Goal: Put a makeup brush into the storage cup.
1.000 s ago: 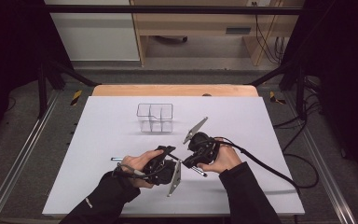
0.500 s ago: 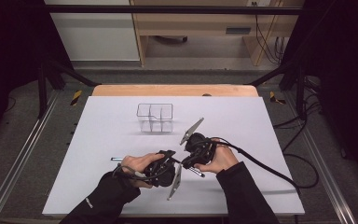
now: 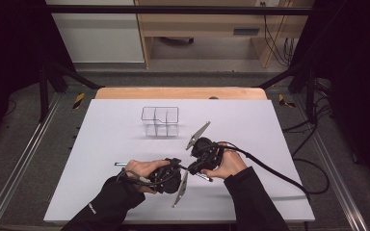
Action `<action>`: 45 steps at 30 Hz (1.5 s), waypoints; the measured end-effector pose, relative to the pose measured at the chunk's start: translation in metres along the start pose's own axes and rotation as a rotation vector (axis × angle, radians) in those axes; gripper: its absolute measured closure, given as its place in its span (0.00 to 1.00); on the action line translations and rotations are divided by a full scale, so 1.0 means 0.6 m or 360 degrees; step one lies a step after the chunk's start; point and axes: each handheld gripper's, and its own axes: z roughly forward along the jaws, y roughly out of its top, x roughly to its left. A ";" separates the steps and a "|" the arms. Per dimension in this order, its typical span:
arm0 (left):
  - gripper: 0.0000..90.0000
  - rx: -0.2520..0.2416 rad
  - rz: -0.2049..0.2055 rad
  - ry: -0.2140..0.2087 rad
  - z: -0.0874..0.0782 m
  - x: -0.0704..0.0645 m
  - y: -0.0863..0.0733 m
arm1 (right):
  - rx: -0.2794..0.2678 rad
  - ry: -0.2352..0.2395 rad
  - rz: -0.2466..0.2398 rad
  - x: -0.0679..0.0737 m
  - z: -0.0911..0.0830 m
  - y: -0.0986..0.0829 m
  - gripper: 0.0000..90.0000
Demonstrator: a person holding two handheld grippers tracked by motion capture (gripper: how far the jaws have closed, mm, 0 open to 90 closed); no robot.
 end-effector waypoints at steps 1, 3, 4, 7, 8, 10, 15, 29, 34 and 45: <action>0.87 0.0003 0.0006 -0.0004 -0.001 0.000 0.000 | -0.0003 0.0000 -0.0008 0.000 0.000 0.000 0.93; 0.88 0.0003 0.0017 -0.0013 -0.001 -0.001 0.000 | -0.0002 0.0002 -0.0012 0.000 0.000 0.000 0.93; 0.88 0.0005 0.0017 -0.0021 -0.001 -0.002 0.000 | -0.0003 0.0005 -0.0016 0.000 -0.001 -0.001 0.93; 0.90 0.0001 0.0034 -0.0035 0.000 -0.004 0.001 | -0.0009 0.0004 -0.0017 0.001 -0.003 -0.001 0.93; 0.91 0.0000 0.0038 -0.0040 0.000 -0.005 0.001 | -0.0012 0.0002 -0.0021 0.001 -0.003 -0.001 0.93; 0.92 0.0003 0.0050 -0.0043 -0.001 -0.006 0.002 | -0.0010 0.0002 -0.0024 0.001 -0.004 -0.002 0.93; 0.92 -0.0003 0.0041 -0.0048 -0.001 -0.006 0.001 | -0.0015 0.0005 -0.0023 0.001 -0.005 -0.002 0.92; 0.92 0.0008 -0.0057 -0.0071 -0.003 -0.007 -0.010 | -0.0248 -0.0135 0.0020 -0.011 -0.040 -0.013 0.76; 0.92 0.0013 -0.0122 -0.0082 -0.004 -0.009 -0.020 | -0.0418 -0.0244 0.0061 -0.019 -0.057 -0.025 0.62; 0.92 0.0031 -0.0302 -0.0124 -0.004 -0.009 -0.041 | -0.0620 -0.0404 0.0153 -0.033 -0.076 -0.052 0.37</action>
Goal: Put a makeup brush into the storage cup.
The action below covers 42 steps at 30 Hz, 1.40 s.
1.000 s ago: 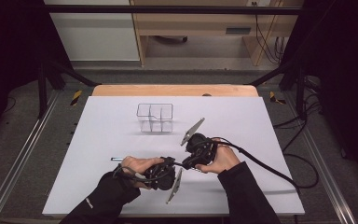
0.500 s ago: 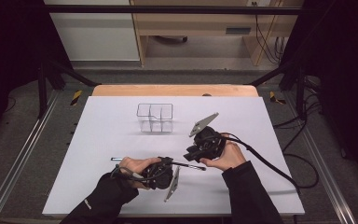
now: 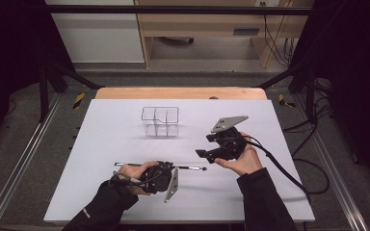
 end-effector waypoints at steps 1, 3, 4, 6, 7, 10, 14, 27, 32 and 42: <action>0.92 0.0000 -0.0014 -0.0004 0.000 0.000 -0.002 | -0.0014 -0.0010 0.0007 -0.002 -0.002 -0.002 0.36; 0.92 -0.0004 -0.0056 -0.0013 0.001 0.001 -0.007 | -0.0041 -0.0034 0.0023 -0.006 -0.006 -0.006 0.33; 0.92 -0.0005 -0.0078 -0.0015 0.002 0.000 -0.009 | -0.0055 -0.0047 0.0036 -0.008 -0.009 -0.009 0.31; 0.92 -0.0005 -0.0108 -0.0023 0.003 0.001 -0.013 | -0.0081 -0.0072 0.0053 -0.010 -0.014 -0.012 0.29; 0.92 -0.0006 -0.0132 -0.0026 0.003 0.001 -0.016 | -0.0096 -0.0077 0.0065 -0.011 -0.017 -0.014 0.29; 0.92 -0.0028 -0.0209 -0.0030 0.004 0.001 -0.025 | -0.0119 -0.0083 0.0087 -0.014 -0.022 -0.020 0.27; 0.92 -0.0041 -0.0301 -0.0030 0.004 0.000 -0.035 | -0.0151 -0.0118 0.0115 -0.018 -0.024 -0.030 0.24; 0.92 -0.0133 -0.0654 0.0009 0.002 -0.001 -0.061 | -0.0216 -0.0148 0.0190 -0.019 -0.022 -0.062 0.16; 0.92 -0.0154 -0.0766 0.0018 0.001 -0.001 -0.068 | -0.0241 -0.0145 0.0205 -0.017 -0.020 -0.070 0.15; 0.92 -0.0217 -0.1010 0.0016 0.001 0.000 -0.071 | -0.0308 -0.0141 0.0242 -0.009 -0.010 -0.077 0.15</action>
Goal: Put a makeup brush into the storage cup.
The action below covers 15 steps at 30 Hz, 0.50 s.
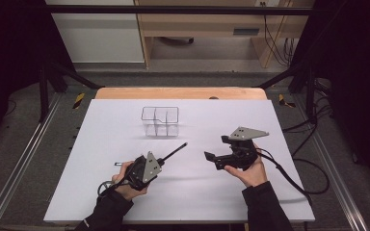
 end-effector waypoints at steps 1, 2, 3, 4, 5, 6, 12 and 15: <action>0.92 -0.0002 -0.0012 0.0001 0.000 -0.001 0.000 | -0.0009 0.0000 0.0005 0.001 0.001 0.000 0.15; 0.92 -0.0002 -0.0012 0.0001 0.000 -0.001 0.000 | -0.0020 -0.0003 0.0011 0.001 0.002 -0.001 0.15; 0.92 -0.0010 -0.0047 -0.0008 0.001 -0.003 0.000 | -0.0029 -0.0004 0.0015 0.002 0.003 -0.001 0.15; 0.92 -0.0020 -0.0071 -0.0022 0.002 -0.003 0.001 | -0.0035 -0.0004 0.0016 0.003 0.004 -0.002 0.15; 0.92 -0.0027 -0.0085 -0.0019 0.001 -0.004 0.001 | -0.0039 0.0000 0.0019 0.004 0.006 -0.002 0.15; 0.92 -0.0038 -0.0109 -0.0028 0.001 -0.005 0.001 | -0.0043 -0.0002 0.0020 0.005 0.008 -0.003 0.15; 0.92 -0.0077 -0.0225 -0.0029 0.004 -0.006 0.000 | -0.0091 0.0006 0.0042 0.009 0.015 -0.006 0.16; 0.92 -0.0079 -0.0256 -0.0016 0.008 -0.007 -0.002 | -0.0103 0.0006 0.0051 0.011 0.017 -0.007 0.16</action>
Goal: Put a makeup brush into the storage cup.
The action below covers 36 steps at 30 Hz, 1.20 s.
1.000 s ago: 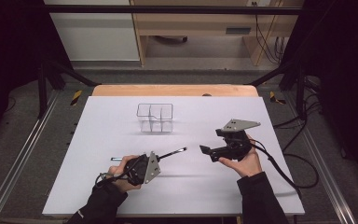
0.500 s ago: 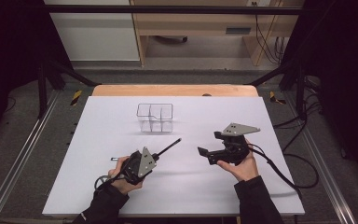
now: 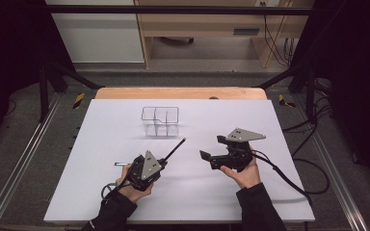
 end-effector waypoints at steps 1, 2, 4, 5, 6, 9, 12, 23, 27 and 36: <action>0.92 -0.0005 -0.0017 0.0006 0.001 -0.001 0.000 | -0.0005 0.0001 0.0003 0.000 0.001 0.000 0.16; 0.92 -0.0010 -0.0028 0.0009 0.002 -0.001 0.000 | -0.0015 -0.0001 0.0009 0.001 0.001 0.000 0.16; 0.92 -0.0021 -0.0066 0.0006 0.003 -0.002 0.000 | -0.0031 0.0003 0.0026 0.001 0.003 0.000 0.16; 0.92 -0.0029 -0.0085 0.0003 0.003 -0.002 0.001 | -0.0041 0.0003 0.0034 0.002 0.003 0.000 0.16; 0.92 -0.0035 -0.0107 -0.0005 0.004 -0.003 0.001 | -0.0048 0.0003 0.0040 0.002 0.003 0.000 0.16; 0.92 -0.0046 -0.0155 0.0005 0.007 -0.005 0.003 | -0.0076 0.0009 0.0063 0.002 0.004 0.001 0.16; 0.92 -0.0064 -0.0236 -0.0003 0.010 -0.005 0.004 | -0.0099 0.0011 0.0076 0.003 0.005 0.001 0.16; 0.92 -0.0081 -0.0361 -0.0008 0.019 -0.014 0.011 | -0.0150 0.0039 0.0119 0.013 0.014 0.004 0.16; 0.92 -0.0096 -0.0395 -0.0002 0.021 -0.017 0.014 | -0.0161 0.0058 0.0132 0.020 0.019 0.005 0.17; 0.92 -0.0134 -0.0459 0.0008 0.027 -0.022 0.022 | -0.0215 0.0058 0.0179 0.029 0.025 0.010 0.17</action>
